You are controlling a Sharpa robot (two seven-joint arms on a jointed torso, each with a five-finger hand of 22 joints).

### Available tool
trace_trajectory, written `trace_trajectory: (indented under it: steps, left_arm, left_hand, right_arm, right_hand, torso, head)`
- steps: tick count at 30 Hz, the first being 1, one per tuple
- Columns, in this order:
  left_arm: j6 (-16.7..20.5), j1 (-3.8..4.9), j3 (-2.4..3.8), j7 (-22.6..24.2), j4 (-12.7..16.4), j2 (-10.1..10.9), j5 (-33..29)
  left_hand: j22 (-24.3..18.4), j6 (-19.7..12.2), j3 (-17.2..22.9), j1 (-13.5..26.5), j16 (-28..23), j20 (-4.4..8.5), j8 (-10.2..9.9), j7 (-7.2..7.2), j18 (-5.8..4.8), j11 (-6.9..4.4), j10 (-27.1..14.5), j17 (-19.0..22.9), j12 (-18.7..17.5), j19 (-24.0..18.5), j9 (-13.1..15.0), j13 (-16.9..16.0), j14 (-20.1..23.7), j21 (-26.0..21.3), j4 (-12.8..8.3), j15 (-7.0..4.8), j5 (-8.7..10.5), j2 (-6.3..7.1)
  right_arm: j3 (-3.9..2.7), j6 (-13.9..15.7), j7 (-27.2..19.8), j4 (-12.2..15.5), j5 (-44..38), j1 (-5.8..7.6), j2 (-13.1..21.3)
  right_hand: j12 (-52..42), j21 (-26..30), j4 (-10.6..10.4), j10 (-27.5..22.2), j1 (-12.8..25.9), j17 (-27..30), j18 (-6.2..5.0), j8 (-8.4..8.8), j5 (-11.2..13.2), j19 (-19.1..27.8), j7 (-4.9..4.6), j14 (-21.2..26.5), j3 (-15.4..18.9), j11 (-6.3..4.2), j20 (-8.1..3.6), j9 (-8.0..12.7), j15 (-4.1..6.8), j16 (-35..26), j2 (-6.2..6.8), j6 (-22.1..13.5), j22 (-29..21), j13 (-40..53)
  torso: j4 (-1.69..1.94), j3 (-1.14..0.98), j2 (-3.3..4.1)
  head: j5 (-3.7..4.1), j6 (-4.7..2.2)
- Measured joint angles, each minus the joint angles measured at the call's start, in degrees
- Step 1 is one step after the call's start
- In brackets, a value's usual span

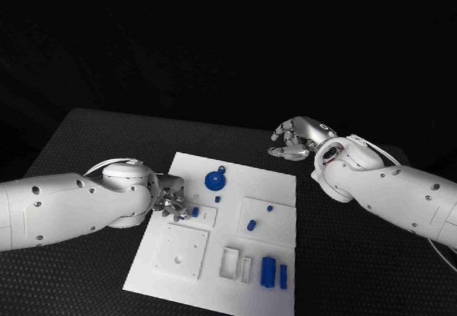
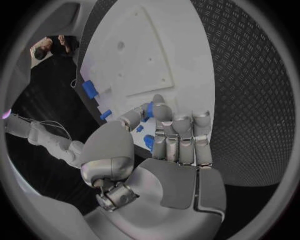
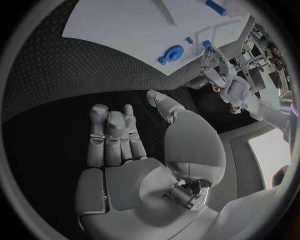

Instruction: Assemble the parts on the task board

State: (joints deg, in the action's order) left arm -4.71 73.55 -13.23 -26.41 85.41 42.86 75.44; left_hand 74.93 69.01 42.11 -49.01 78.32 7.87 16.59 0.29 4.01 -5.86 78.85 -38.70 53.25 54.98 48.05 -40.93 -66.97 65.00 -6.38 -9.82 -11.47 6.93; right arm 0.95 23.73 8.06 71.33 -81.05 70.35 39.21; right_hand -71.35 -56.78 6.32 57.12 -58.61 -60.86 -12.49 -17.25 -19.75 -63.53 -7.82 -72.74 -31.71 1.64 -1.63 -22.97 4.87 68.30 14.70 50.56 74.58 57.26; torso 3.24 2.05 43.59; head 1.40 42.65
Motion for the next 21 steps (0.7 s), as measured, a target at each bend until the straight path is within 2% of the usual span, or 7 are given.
trace_trajectory:
  steps: [3, 4, 5, 11, 21]
  left_arm:
    - [0.2, -0.18, 0.41, -0.1, 0.5, 1.2, 0.0]
    - [0.2, -0.35, 1.1, -0.3, 0.5, 1.5, -0.1]
    - [0.2, -0.35, 1.52, -0.4, 0.6, 1.7, -0.1]
    - [0.5, -0.21, 2.93, -0.7, 1.0, 2.0, -0.5]
    - [1.1, -0.22, 3.41, -0.8, 0.0, 1.2, -2.9]
  left_hand:
    - [0.0, 0.0, 0.0, 0.0, 0.0, 0.0, 0.0, 0.0, 0.0, 0.0, 0.0, 0.1, 0.0, 0.0, -0.2, 0.0, 0.0, 0.0, 0.0, 0.0, 0.01, 0.0]
    - [0.0, 0.0, 0.0, 0.0, 0.0, 0.0, 0.0, 0.0, 0.0, 0.0, 0.0, 0.1, 0.0, 0.0, -0.2, 0.0, 0.0, 0.0, 0.0, 0.0, 0.01, -0.01]
    - [0.0, 0.0, 0.0, 0.0, 0.0, 0.0, 0.0, 0.0, 0.0, 0.0, 0.0, 0.1, 0.0, 0.0, -0.2, 0.0, 0.0, 0.0, 0.0, 0.0, 0.01, -0.01]
    - [0.0, 0.0, 0.0, 0.0, 0.0, 0.0, -0.2, 0.0, 0.0, 0.19, 0.2, 0.1, 0.0, 0.0, -0.1, 0.0, 0.0, 0.0, 0.0, 0.03, 0.21, -0.01]
    - [0.0, 0.1, 0.3, 0.0, 0.0, 0.21, -0.2, -0.04, 0.0, 0.2, 0.2, 0.1, -0.2, 0.2, -0.1, 0.1, 0.1, 0.0, 0.3, -0.09, 0.24, -0.01]
  right_arm:
    - [0.0, 0.0, 0.0, 0.0, 0.0, -0.01, 0.0]
    - [0.0, 0.0, 0.0, 0.0, 0.0, -0.01, 0.0]
    - [0.0, 0.0, 0.0, 0.0, 0.0, -0.01, 0.0]
    - [0.0, 0.0, 0.0, 0.0, 0.0, 0.0, -0.1]
    - [0.0, 0.0, 0.0, -0.2, 0.0, -0.01, -0.2]
  right_hand:
    - [0.0, 0.0, 0.0, 0.0, 0.0, 0.0, 0.0, 0.0, 0.0, 0.0, 0.01, 0.0, 0.0, 0.0, 0.0, 0.0, 0.0, 0.0, 0.0, 0.0, 0.0, 0.0]
    - [0.0, 0.0, 0.0, 0.0, 0.0, 0.0, 0.01, 0.0, 0.0, 0.0, 0.01, 0.0, 0.0, 0.0, 0.0, 0.0, 0.0, 0.0, 0.0, 0.0, 0.0, 0.0]
    - [0.0, 0.0, 0.0, 0.0, 0.0, 0.0, 0.0, 0.0, 0.0, 0.0, 0.02, 0.0, 0.0, 0.0, 0.0, 0.0, 0.0, 0.0, 0.0, 0.0, 0.0, 0.0]
    - [0.0, 0.0, 0.0, 0.0, 0.0, 0.0, 0.01, 0.0, 0.0, 0.0, 0.05, 0.0, 0.0, 0.0, 0.0, 0.0, 0.0, 0.0, 0.0, 0.0, 0.0, 0.0]
    - [0.0, 0.0, 0.0, 0.0, 0.0, 0.0, 0.0, 0.0, 0.0, 0.0, 0.07, 0.0, 0.0, 0.0, 0.0, 0.0, 0.0, 0.0, 0.0, 0.1, 0.0, -0.1]
  torso:
    - [0.03, 0.01, -0.01]
    - [0.06, 0.0, -0.02]
    - [0.07, -0.02, -0.03]
    - [0.09, -0.04, -0.06]
    - [-0.01, 0.0, -0.02]
  head:
    - [0.01, 0.04]
    - [0.01, 0.04]
    - [0.01, 0.05]
    - [-0.08, -0.06]
    - [-0.2, -0.11]
